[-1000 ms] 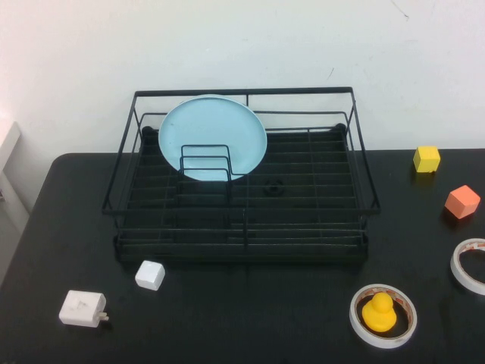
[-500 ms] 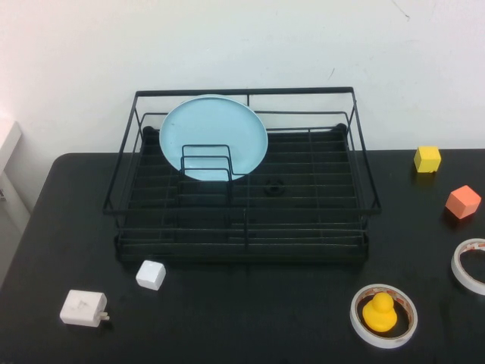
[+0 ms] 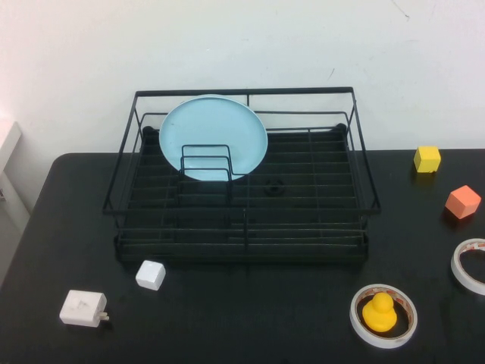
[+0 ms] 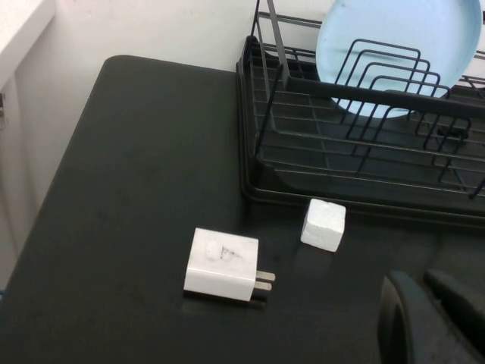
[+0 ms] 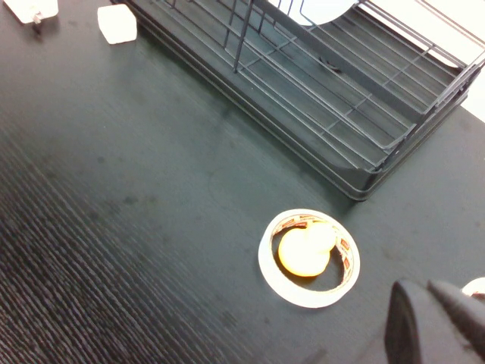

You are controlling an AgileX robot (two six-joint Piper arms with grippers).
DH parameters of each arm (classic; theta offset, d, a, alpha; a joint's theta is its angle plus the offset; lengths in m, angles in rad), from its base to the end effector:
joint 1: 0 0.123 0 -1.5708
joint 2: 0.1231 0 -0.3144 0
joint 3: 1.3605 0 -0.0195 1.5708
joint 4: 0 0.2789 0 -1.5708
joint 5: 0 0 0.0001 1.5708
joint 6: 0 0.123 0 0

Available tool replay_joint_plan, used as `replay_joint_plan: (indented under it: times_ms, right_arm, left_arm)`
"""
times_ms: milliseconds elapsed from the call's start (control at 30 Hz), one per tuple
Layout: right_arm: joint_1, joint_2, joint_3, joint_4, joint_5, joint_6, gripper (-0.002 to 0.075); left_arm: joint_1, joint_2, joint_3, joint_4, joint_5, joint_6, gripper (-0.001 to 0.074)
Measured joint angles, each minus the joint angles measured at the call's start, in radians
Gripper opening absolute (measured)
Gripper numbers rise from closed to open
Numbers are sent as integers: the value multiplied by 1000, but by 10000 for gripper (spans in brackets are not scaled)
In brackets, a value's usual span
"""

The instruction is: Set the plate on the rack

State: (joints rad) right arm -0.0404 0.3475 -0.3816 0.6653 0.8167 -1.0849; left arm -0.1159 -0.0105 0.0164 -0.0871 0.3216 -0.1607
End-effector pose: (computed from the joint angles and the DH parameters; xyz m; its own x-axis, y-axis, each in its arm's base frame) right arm 0.0885 0.0519 0.2588 -0.2613 -0.4882 -0.8327 -0.5866 0.7654 -0.2646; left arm 0.0825 -0.0130 0.1712 -0.2626 -0.2119 -0.9413 0.0812 0.9673 -0.2404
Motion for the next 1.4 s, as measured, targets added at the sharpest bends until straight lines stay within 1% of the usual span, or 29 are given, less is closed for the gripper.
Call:
replay_joint_plan:
  times_ms: [1400]
  right_arm:
    - [0, 0, 0, 0, 0, 0, 0]
  left_arm:
    - [0, -2, 0, -3, 1, -44, -2]
